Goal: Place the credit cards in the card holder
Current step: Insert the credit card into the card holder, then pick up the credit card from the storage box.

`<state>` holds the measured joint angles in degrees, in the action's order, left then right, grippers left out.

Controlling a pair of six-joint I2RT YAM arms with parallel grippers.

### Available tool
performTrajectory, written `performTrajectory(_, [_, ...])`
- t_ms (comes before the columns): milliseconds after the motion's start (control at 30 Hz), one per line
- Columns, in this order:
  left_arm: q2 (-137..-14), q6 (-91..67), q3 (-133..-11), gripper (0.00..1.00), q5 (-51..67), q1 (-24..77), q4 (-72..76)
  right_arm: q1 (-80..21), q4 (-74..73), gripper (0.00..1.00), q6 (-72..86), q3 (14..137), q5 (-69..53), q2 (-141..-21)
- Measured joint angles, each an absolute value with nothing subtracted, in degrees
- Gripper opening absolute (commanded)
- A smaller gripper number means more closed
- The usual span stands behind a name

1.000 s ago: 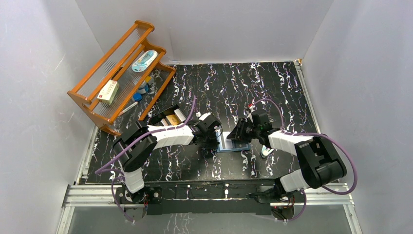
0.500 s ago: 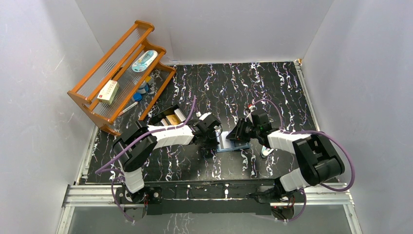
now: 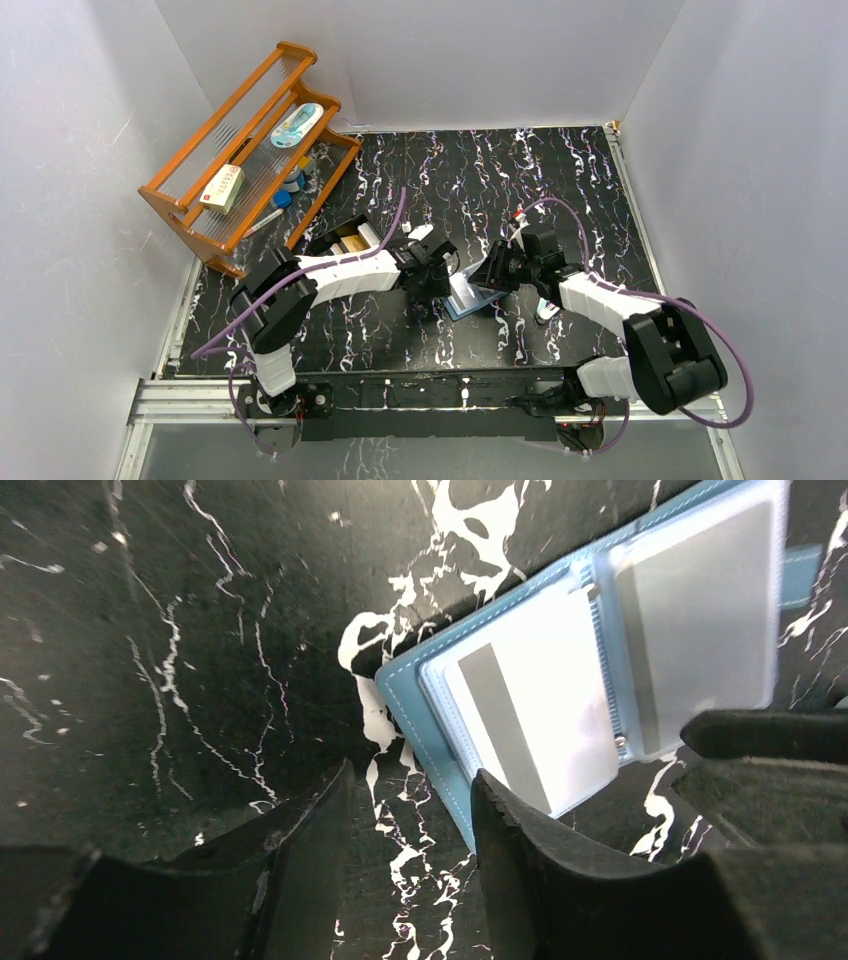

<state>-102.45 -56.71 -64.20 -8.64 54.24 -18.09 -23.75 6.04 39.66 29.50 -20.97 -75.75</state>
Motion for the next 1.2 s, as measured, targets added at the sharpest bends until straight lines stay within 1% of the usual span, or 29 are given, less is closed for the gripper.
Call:
performTrajectory(200, [-101.45, -55.20, -70.43, 0.53, -13.19, 54.08, -24.29, -23.70, 2.00, 0.46, 37.26, 31.27, -19.59, -70.65])
performTrajectory(333, [-98.39, -53.95, -72.88, 0.54, -16.29, 52.77, -28.29, -23.70, -0.58, 0.50, 35.22, 32.18, -19.35, -69.14])
performTrajectory(567, [-93.56, -53.10, -73.14, 0.54, -19.64, 44.10, -33.45, -23.70, -4.54, 0.50, 32.71, 32.91, -18.44, -65.28])
performTrajectory(633, [-92.92, -53.10, -72.99, 0.52, -20.88, 41.87, -33.71, -23.70, -4.95, 0.50, 32.51, 32.91, -18.28, -63.83])
performTrajectory(767, [-88.86, -53.12, -69.58, 0.40, -21.82, 37.60, -31.97, -23.70, -5.08, 0.50, 32.25, 32.91, -18.31, -62.57])
performTrajectory(833, [-86.19, -52.86, -67.16, 0.36, -21.67, 34.89, -30.52, -23.70, -5.28, 0.50, 32.05, 32.91, -18.31, -62.54])
performTrajectory(967, [-84.05, -52.01, -64.36, 0.35, -20.34, 29.71, -27.16, -23.70, -6.20, 0.50, 31.66, 32.91, -18.33, -62.54])
performTrajectory(1200, [-85.47, -50.09, -61.08, 0.35, -13.76, 22.94, -22.72, -23.70, -6.31, 0.50, 31.70, 32.91, -18.48, -62.04])
